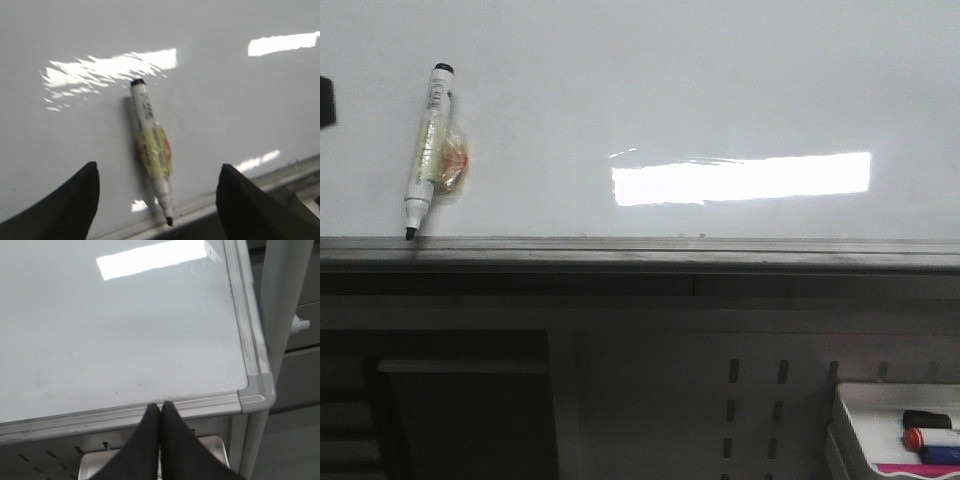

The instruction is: Write number 4 on whiteboard

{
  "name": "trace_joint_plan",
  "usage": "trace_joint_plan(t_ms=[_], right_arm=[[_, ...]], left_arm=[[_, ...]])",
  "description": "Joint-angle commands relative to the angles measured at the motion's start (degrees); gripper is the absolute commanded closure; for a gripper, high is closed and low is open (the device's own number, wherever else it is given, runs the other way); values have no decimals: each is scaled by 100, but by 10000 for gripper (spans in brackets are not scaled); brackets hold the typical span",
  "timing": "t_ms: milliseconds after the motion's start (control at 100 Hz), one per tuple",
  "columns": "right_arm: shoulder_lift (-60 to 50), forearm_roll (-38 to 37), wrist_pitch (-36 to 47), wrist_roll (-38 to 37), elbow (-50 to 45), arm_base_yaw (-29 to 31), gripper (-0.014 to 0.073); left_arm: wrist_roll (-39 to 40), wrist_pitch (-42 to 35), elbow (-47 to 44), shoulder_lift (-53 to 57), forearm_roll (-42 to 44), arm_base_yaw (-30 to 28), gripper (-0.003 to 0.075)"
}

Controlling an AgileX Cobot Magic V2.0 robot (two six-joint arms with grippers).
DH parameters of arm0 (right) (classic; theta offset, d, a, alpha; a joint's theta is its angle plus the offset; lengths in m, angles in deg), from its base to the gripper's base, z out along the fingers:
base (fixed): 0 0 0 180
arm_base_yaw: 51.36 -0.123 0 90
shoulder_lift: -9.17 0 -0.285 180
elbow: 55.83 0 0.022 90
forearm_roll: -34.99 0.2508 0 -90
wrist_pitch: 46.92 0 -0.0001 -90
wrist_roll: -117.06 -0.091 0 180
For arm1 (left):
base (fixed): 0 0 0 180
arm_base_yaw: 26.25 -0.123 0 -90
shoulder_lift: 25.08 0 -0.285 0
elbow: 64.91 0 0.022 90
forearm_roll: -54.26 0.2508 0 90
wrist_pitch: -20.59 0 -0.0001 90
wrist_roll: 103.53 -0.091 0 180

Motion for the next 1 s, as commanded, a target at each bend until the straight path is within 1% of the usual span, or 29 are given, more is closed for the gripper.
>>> trace_joint_plan(t_ms=[0,80,190,290,380,570,850,900,920,969,989], right_arm=[[73,6,492,0,209,15,658],[73,6,492,0,209,15,658],[73,6,492,0,209,15,658],[73,6,492,0,209,15,658],[73,6,492,0,209,15,658],[73,6,492,0,209,15,658],[73,6,513,0,209,15,658],[73,6,513,0,209,15,658],[73,6,513,0,209,15,658],[73,6,513,0,209,15,658],[73,6,513,0,209,15,658]], left_arm=[[115,-530,251,-316,-332,321,281],[115,-530,355,-586,-560,514,280],[115,-457,568,-930,-570,660,280],[115,-396,730,-1206,-868,663,280],[115,-536,777,-1386,-1004,663,280],[115,-536,815,-1830,-1255,663,280],[115,-1235,815,-2425,-1354,663,283],[115,-1297,815,-2469,-1354,663,310],[115,-1313,815,-2466,-1354,663,333],[115,-1313,815,-2480,-1354,663,421],[115,-1313,815,-2480,-1354,663,470]])
